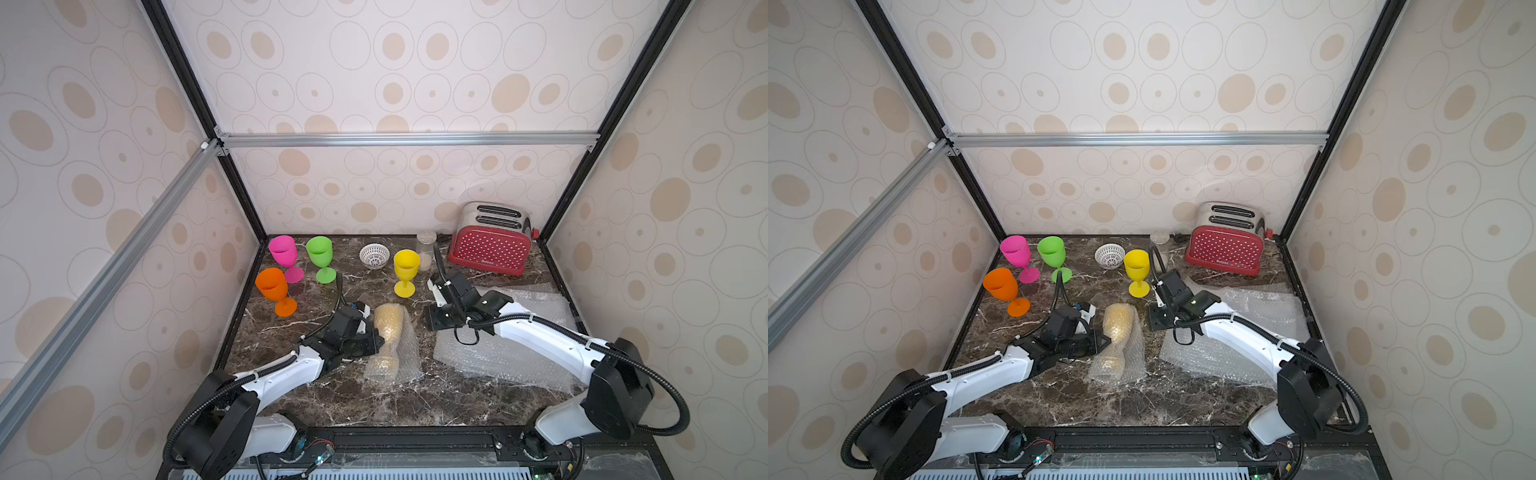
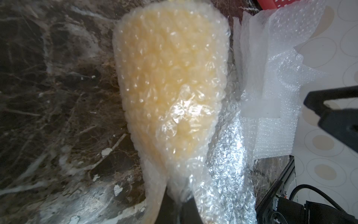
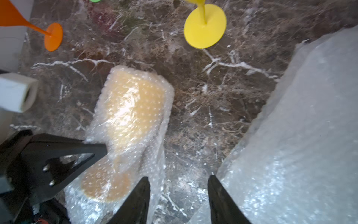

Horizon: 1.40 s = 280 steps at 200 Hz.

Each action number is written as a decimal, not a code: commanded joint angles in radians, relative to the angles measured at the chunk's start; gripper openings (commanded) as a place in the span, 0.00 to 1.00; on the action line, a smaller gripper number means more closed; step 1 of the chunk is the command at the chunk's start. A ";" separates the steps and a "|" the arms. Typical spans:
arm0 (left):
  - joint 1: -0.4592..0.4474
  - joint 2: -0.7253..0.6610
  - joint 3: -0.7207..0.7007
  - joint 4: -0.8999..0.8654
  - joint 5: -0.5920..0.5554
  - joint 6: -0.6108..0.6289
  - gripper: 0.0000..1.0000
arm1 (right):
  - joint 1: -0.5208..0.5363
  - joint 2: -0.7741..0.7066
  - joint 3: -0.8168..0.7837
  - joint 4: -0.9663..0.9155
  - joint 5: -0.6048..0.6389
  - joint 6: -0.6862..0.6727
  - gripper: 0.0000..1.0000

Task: Unpack wine glasses from bubble wrap
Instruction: Unwrap the bubble wrap at the center of the board.

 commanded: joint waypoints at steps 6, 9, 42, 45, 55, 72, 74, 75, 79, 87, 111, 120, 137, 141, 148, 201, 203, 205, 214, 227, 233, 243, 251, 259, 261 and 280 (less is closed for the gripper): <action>-0.003 -0.006 0.002 0.006 -0.005 0.002 0.05 | 0.070 0.039 -0.057 0.058 -0.074 0.072 0.51; -0.003 -0.009 0.002 0.007 -0.005 0.002 0.05 | 0.072 0.045 -0.059 0.064 -0.072 0.079 0.51; -0.003 -0.023 -0.012 0.026 0.010 -0.011 0.05 | 0.074 0.104 -0.108 0.179 -0.065 0.126 0.48; -0.003 -0.025 -0.014 0.029 0.008 -0.013 0.05 | 0.075 0.110 -0.106 0.183 -0.061 0.126 0.47; -0.003 -0.036 -0.029 0.045 0.013 -0.023 0.05 | 0.074 0.134 -0.099 0.193 -0.057 0.121 0.45; -0.003 -0.058 -0.055 0.085 0.022 -0.046 0.06 | 0.075 0.177 -0.075 0.197 -0.052 0.109 0.39; -0.003 -0.059 -0.058 0.089 0.023 -0.049 0.06 | 0.074 0.183 -0.074 0.198 -0.052 0.108 0.39; -0.003 -0.059 -0.059 0.091 0.023 -0.050 0.06 | 0.074 0.186 -0.072 0.199 -0.051 0.107 0.38; -0.003 -0.062 -0.064 0.100 0.026 -0.055 0.06 | 0.075 0.194 -0.069 0.203 -0.050 0.105 0.36; -0.003 -0.069 -0.074 0.110 0.028 -0.063 0.07 | 0.074 0.207 -0.067 0.216 -0.045 0.102 0.32; -0.003 -0.085 -0.097 0.108 0.026 -0.070 0.09 | 0.073 0.231 -0.046 0.228 -0.036 0.094 0.13; -0.003 -0.090 -0.095 0.086 0.026 -0.063 0.17 | 0.073 0.229 -0.037 0.217 -0.038 0.087 0.01; -0.002 -0.090 -0.049 -0.049 -0.040 -0.017 0.36 | 0.071 0.209 -0.030 0.204 -0.043 0.074 0.00; -0.002 -0.090 -0.038 -0.073 -0.059 -0.005 0.41 | 0.073 0.204 -0.029 0.199 -0.045 0.069 0.00; -0.002 -0.090 -0.016 -0.117 -0.083 0.014 0.49 | 0.073 0.192 -0.027 0.192 -0.051 0.058 0.00; 0.001 -0.087 0.130 -0.306 -0.208 0.118 0.67 | 0.073 0.145 -0.025 0.169 -0.159 -0.033 0.00; 0.001 -0.086 0.134 -0.309 -0.211 0.121 0.67 | 0.073 0.143 -0.027 0.172 -0.164 -0.034 0.00; 0.001 -0.086 0.137 -0.311 -0.213 0.123 0.67 | 0.073 0.142 -0.028 0.175 -0.170 -0.036 0.00; 0.001 -0.084 0.150 -0.313 -0.209 0.128 0.67 | 0.074 0.137 -0.035 0.194 -0.193 -0.042 0.00; 0.001 -0.085 0.152 -0.282 -0.175 0.120 0.67 | 0.074 0.136 -0.040 0.217 -0.228 -0.047 0.00; 0.001 -0.083 0.149 -0.259 -0.155 0.115 0.67 | 0.074 0.136 -0.042 0.232 -0.245 -0.049 0.00; 0.001 -0.078 0.144 -0.226 -0.130 0.104 0.67 | 0.076 0.134 -0.046 0.258 -0.271 -0.051 0.00; 0.001 -0.072 0.143 -0.204 -0.114 0.098 0.66 | 0.077 0.133 -0.049 0.278 -0.286 -0.051 0.00; 0.002 -0.066 0.140 -0.187 -0.104 0.096 0.66 | 0.080 0.133 -0.051 0.295 -0.301 -0.050 0.00; 0.001 -0.064 0.139 -0.183 -0.102 0.096 0.66 | 0.079 0.133 -0.051 0.300 -0.305 -0.050 0.00; 0.001 -0.040 0.120 -0.148 -0.080 0.099 0.65 | 0.082 0.133 -0.052 0.332 -0.325 -0.045 0.00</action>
